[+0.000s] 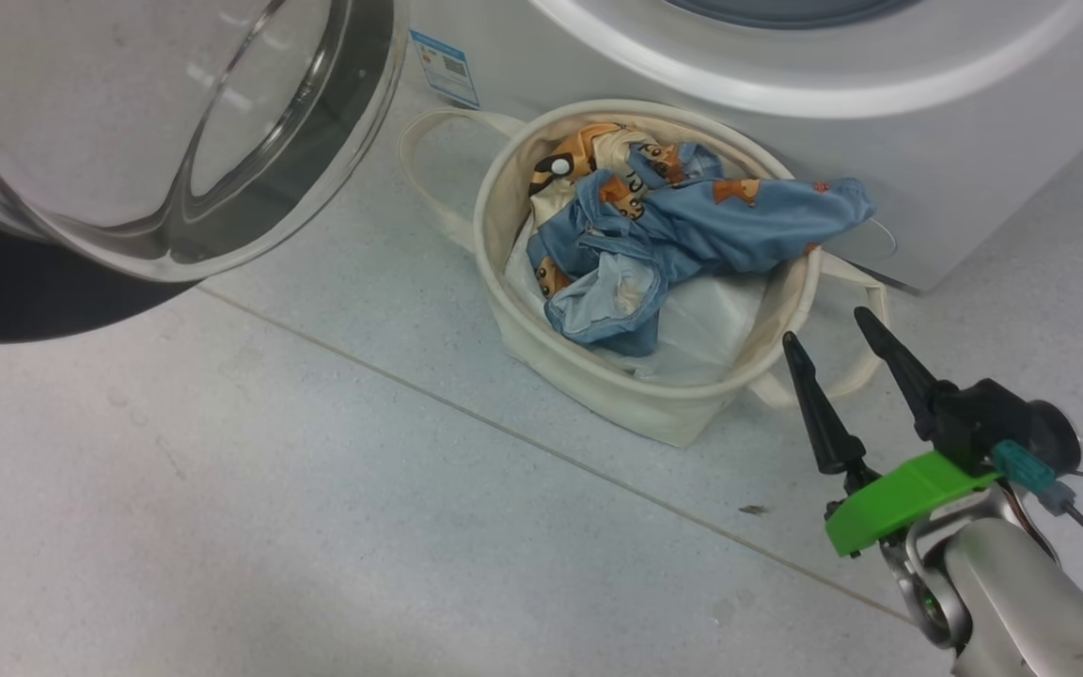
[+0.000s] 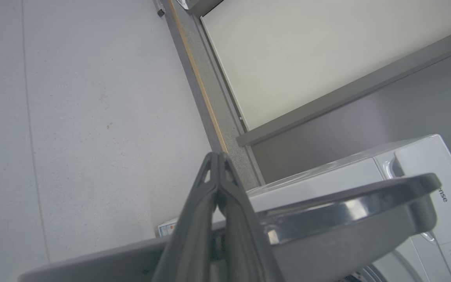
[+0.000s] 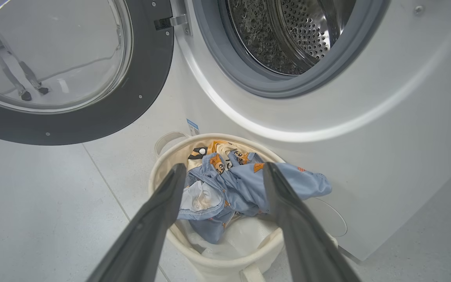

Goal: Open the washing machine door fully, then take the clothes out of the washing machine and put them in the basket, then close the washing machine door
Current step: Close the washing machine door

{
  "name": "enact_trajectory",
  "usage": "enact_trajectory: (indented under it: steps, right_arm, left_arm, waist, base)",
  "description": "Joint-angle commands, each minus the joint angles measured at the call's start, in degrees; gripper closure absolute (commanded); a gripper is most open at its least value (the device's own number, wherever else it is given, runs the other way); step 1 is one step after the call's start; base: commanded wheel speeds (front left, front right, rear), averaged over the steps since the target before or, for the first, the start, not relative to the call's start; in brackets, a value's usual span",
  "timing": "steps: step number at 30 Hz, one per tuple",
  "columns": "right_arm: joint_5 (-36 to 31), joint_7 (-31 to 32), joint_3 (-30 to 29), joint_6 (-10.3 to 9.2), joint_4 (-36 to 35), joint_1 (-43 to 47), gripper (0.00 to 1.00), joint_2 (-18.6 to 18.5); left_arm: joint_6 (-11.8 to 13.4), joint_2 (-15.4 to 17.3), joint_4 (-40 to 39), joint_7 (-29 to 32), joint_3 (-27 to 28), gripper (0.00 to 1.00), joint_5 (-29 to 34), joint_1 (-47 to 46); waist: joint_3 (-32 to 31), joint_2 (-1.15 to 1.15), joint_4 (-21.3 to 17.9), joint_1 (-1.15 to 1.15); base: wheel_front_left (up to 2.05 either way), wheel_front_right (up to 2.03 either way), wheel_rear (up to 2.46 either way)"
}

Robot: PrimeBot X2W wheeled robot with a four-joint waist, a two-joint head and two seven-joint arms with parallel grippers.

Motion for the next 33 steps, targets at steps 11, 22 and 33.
enact_trajectory:
  steps: [11, 22, 33]
  right_arm:
    - [-0.25, -0.69, 0.69, 0.05, -1.05, 0.31, 0.00, 0.68]
    - [0.96, -0.69, 0.99, 0.05, 0.71, 1.69, 0.00, 3.27]
    - [1.06, -0.70, -2.23, 0.05, 1.56, 4.55, 0.00, 5.69]
  left_arm:
    - [-0.40, 4.48, -5.92, 5.57, -3.83, 1.00, -1.37, 3.69]
    - [-0.40, 6.14, -14.22, 15.67, -8.61, 1.00, -3.20, 12.78]
    - [-0.40, 3.78, -26.49, 17.94, -12.47, 1.00, -3.61, 19.29]
  waist:
    - [-2.18, 0.00, 0.47, 0.00]
    - [-7.53, 0.00, 1.15, 0.00]
    - [-12.95, 0.00, 2.27, 0.00]
  base:
    - [0.00, 0.00, 0.00]
    - [0.00, 0.00, 0.00]
    - [0.00, 0.00, 0.00]
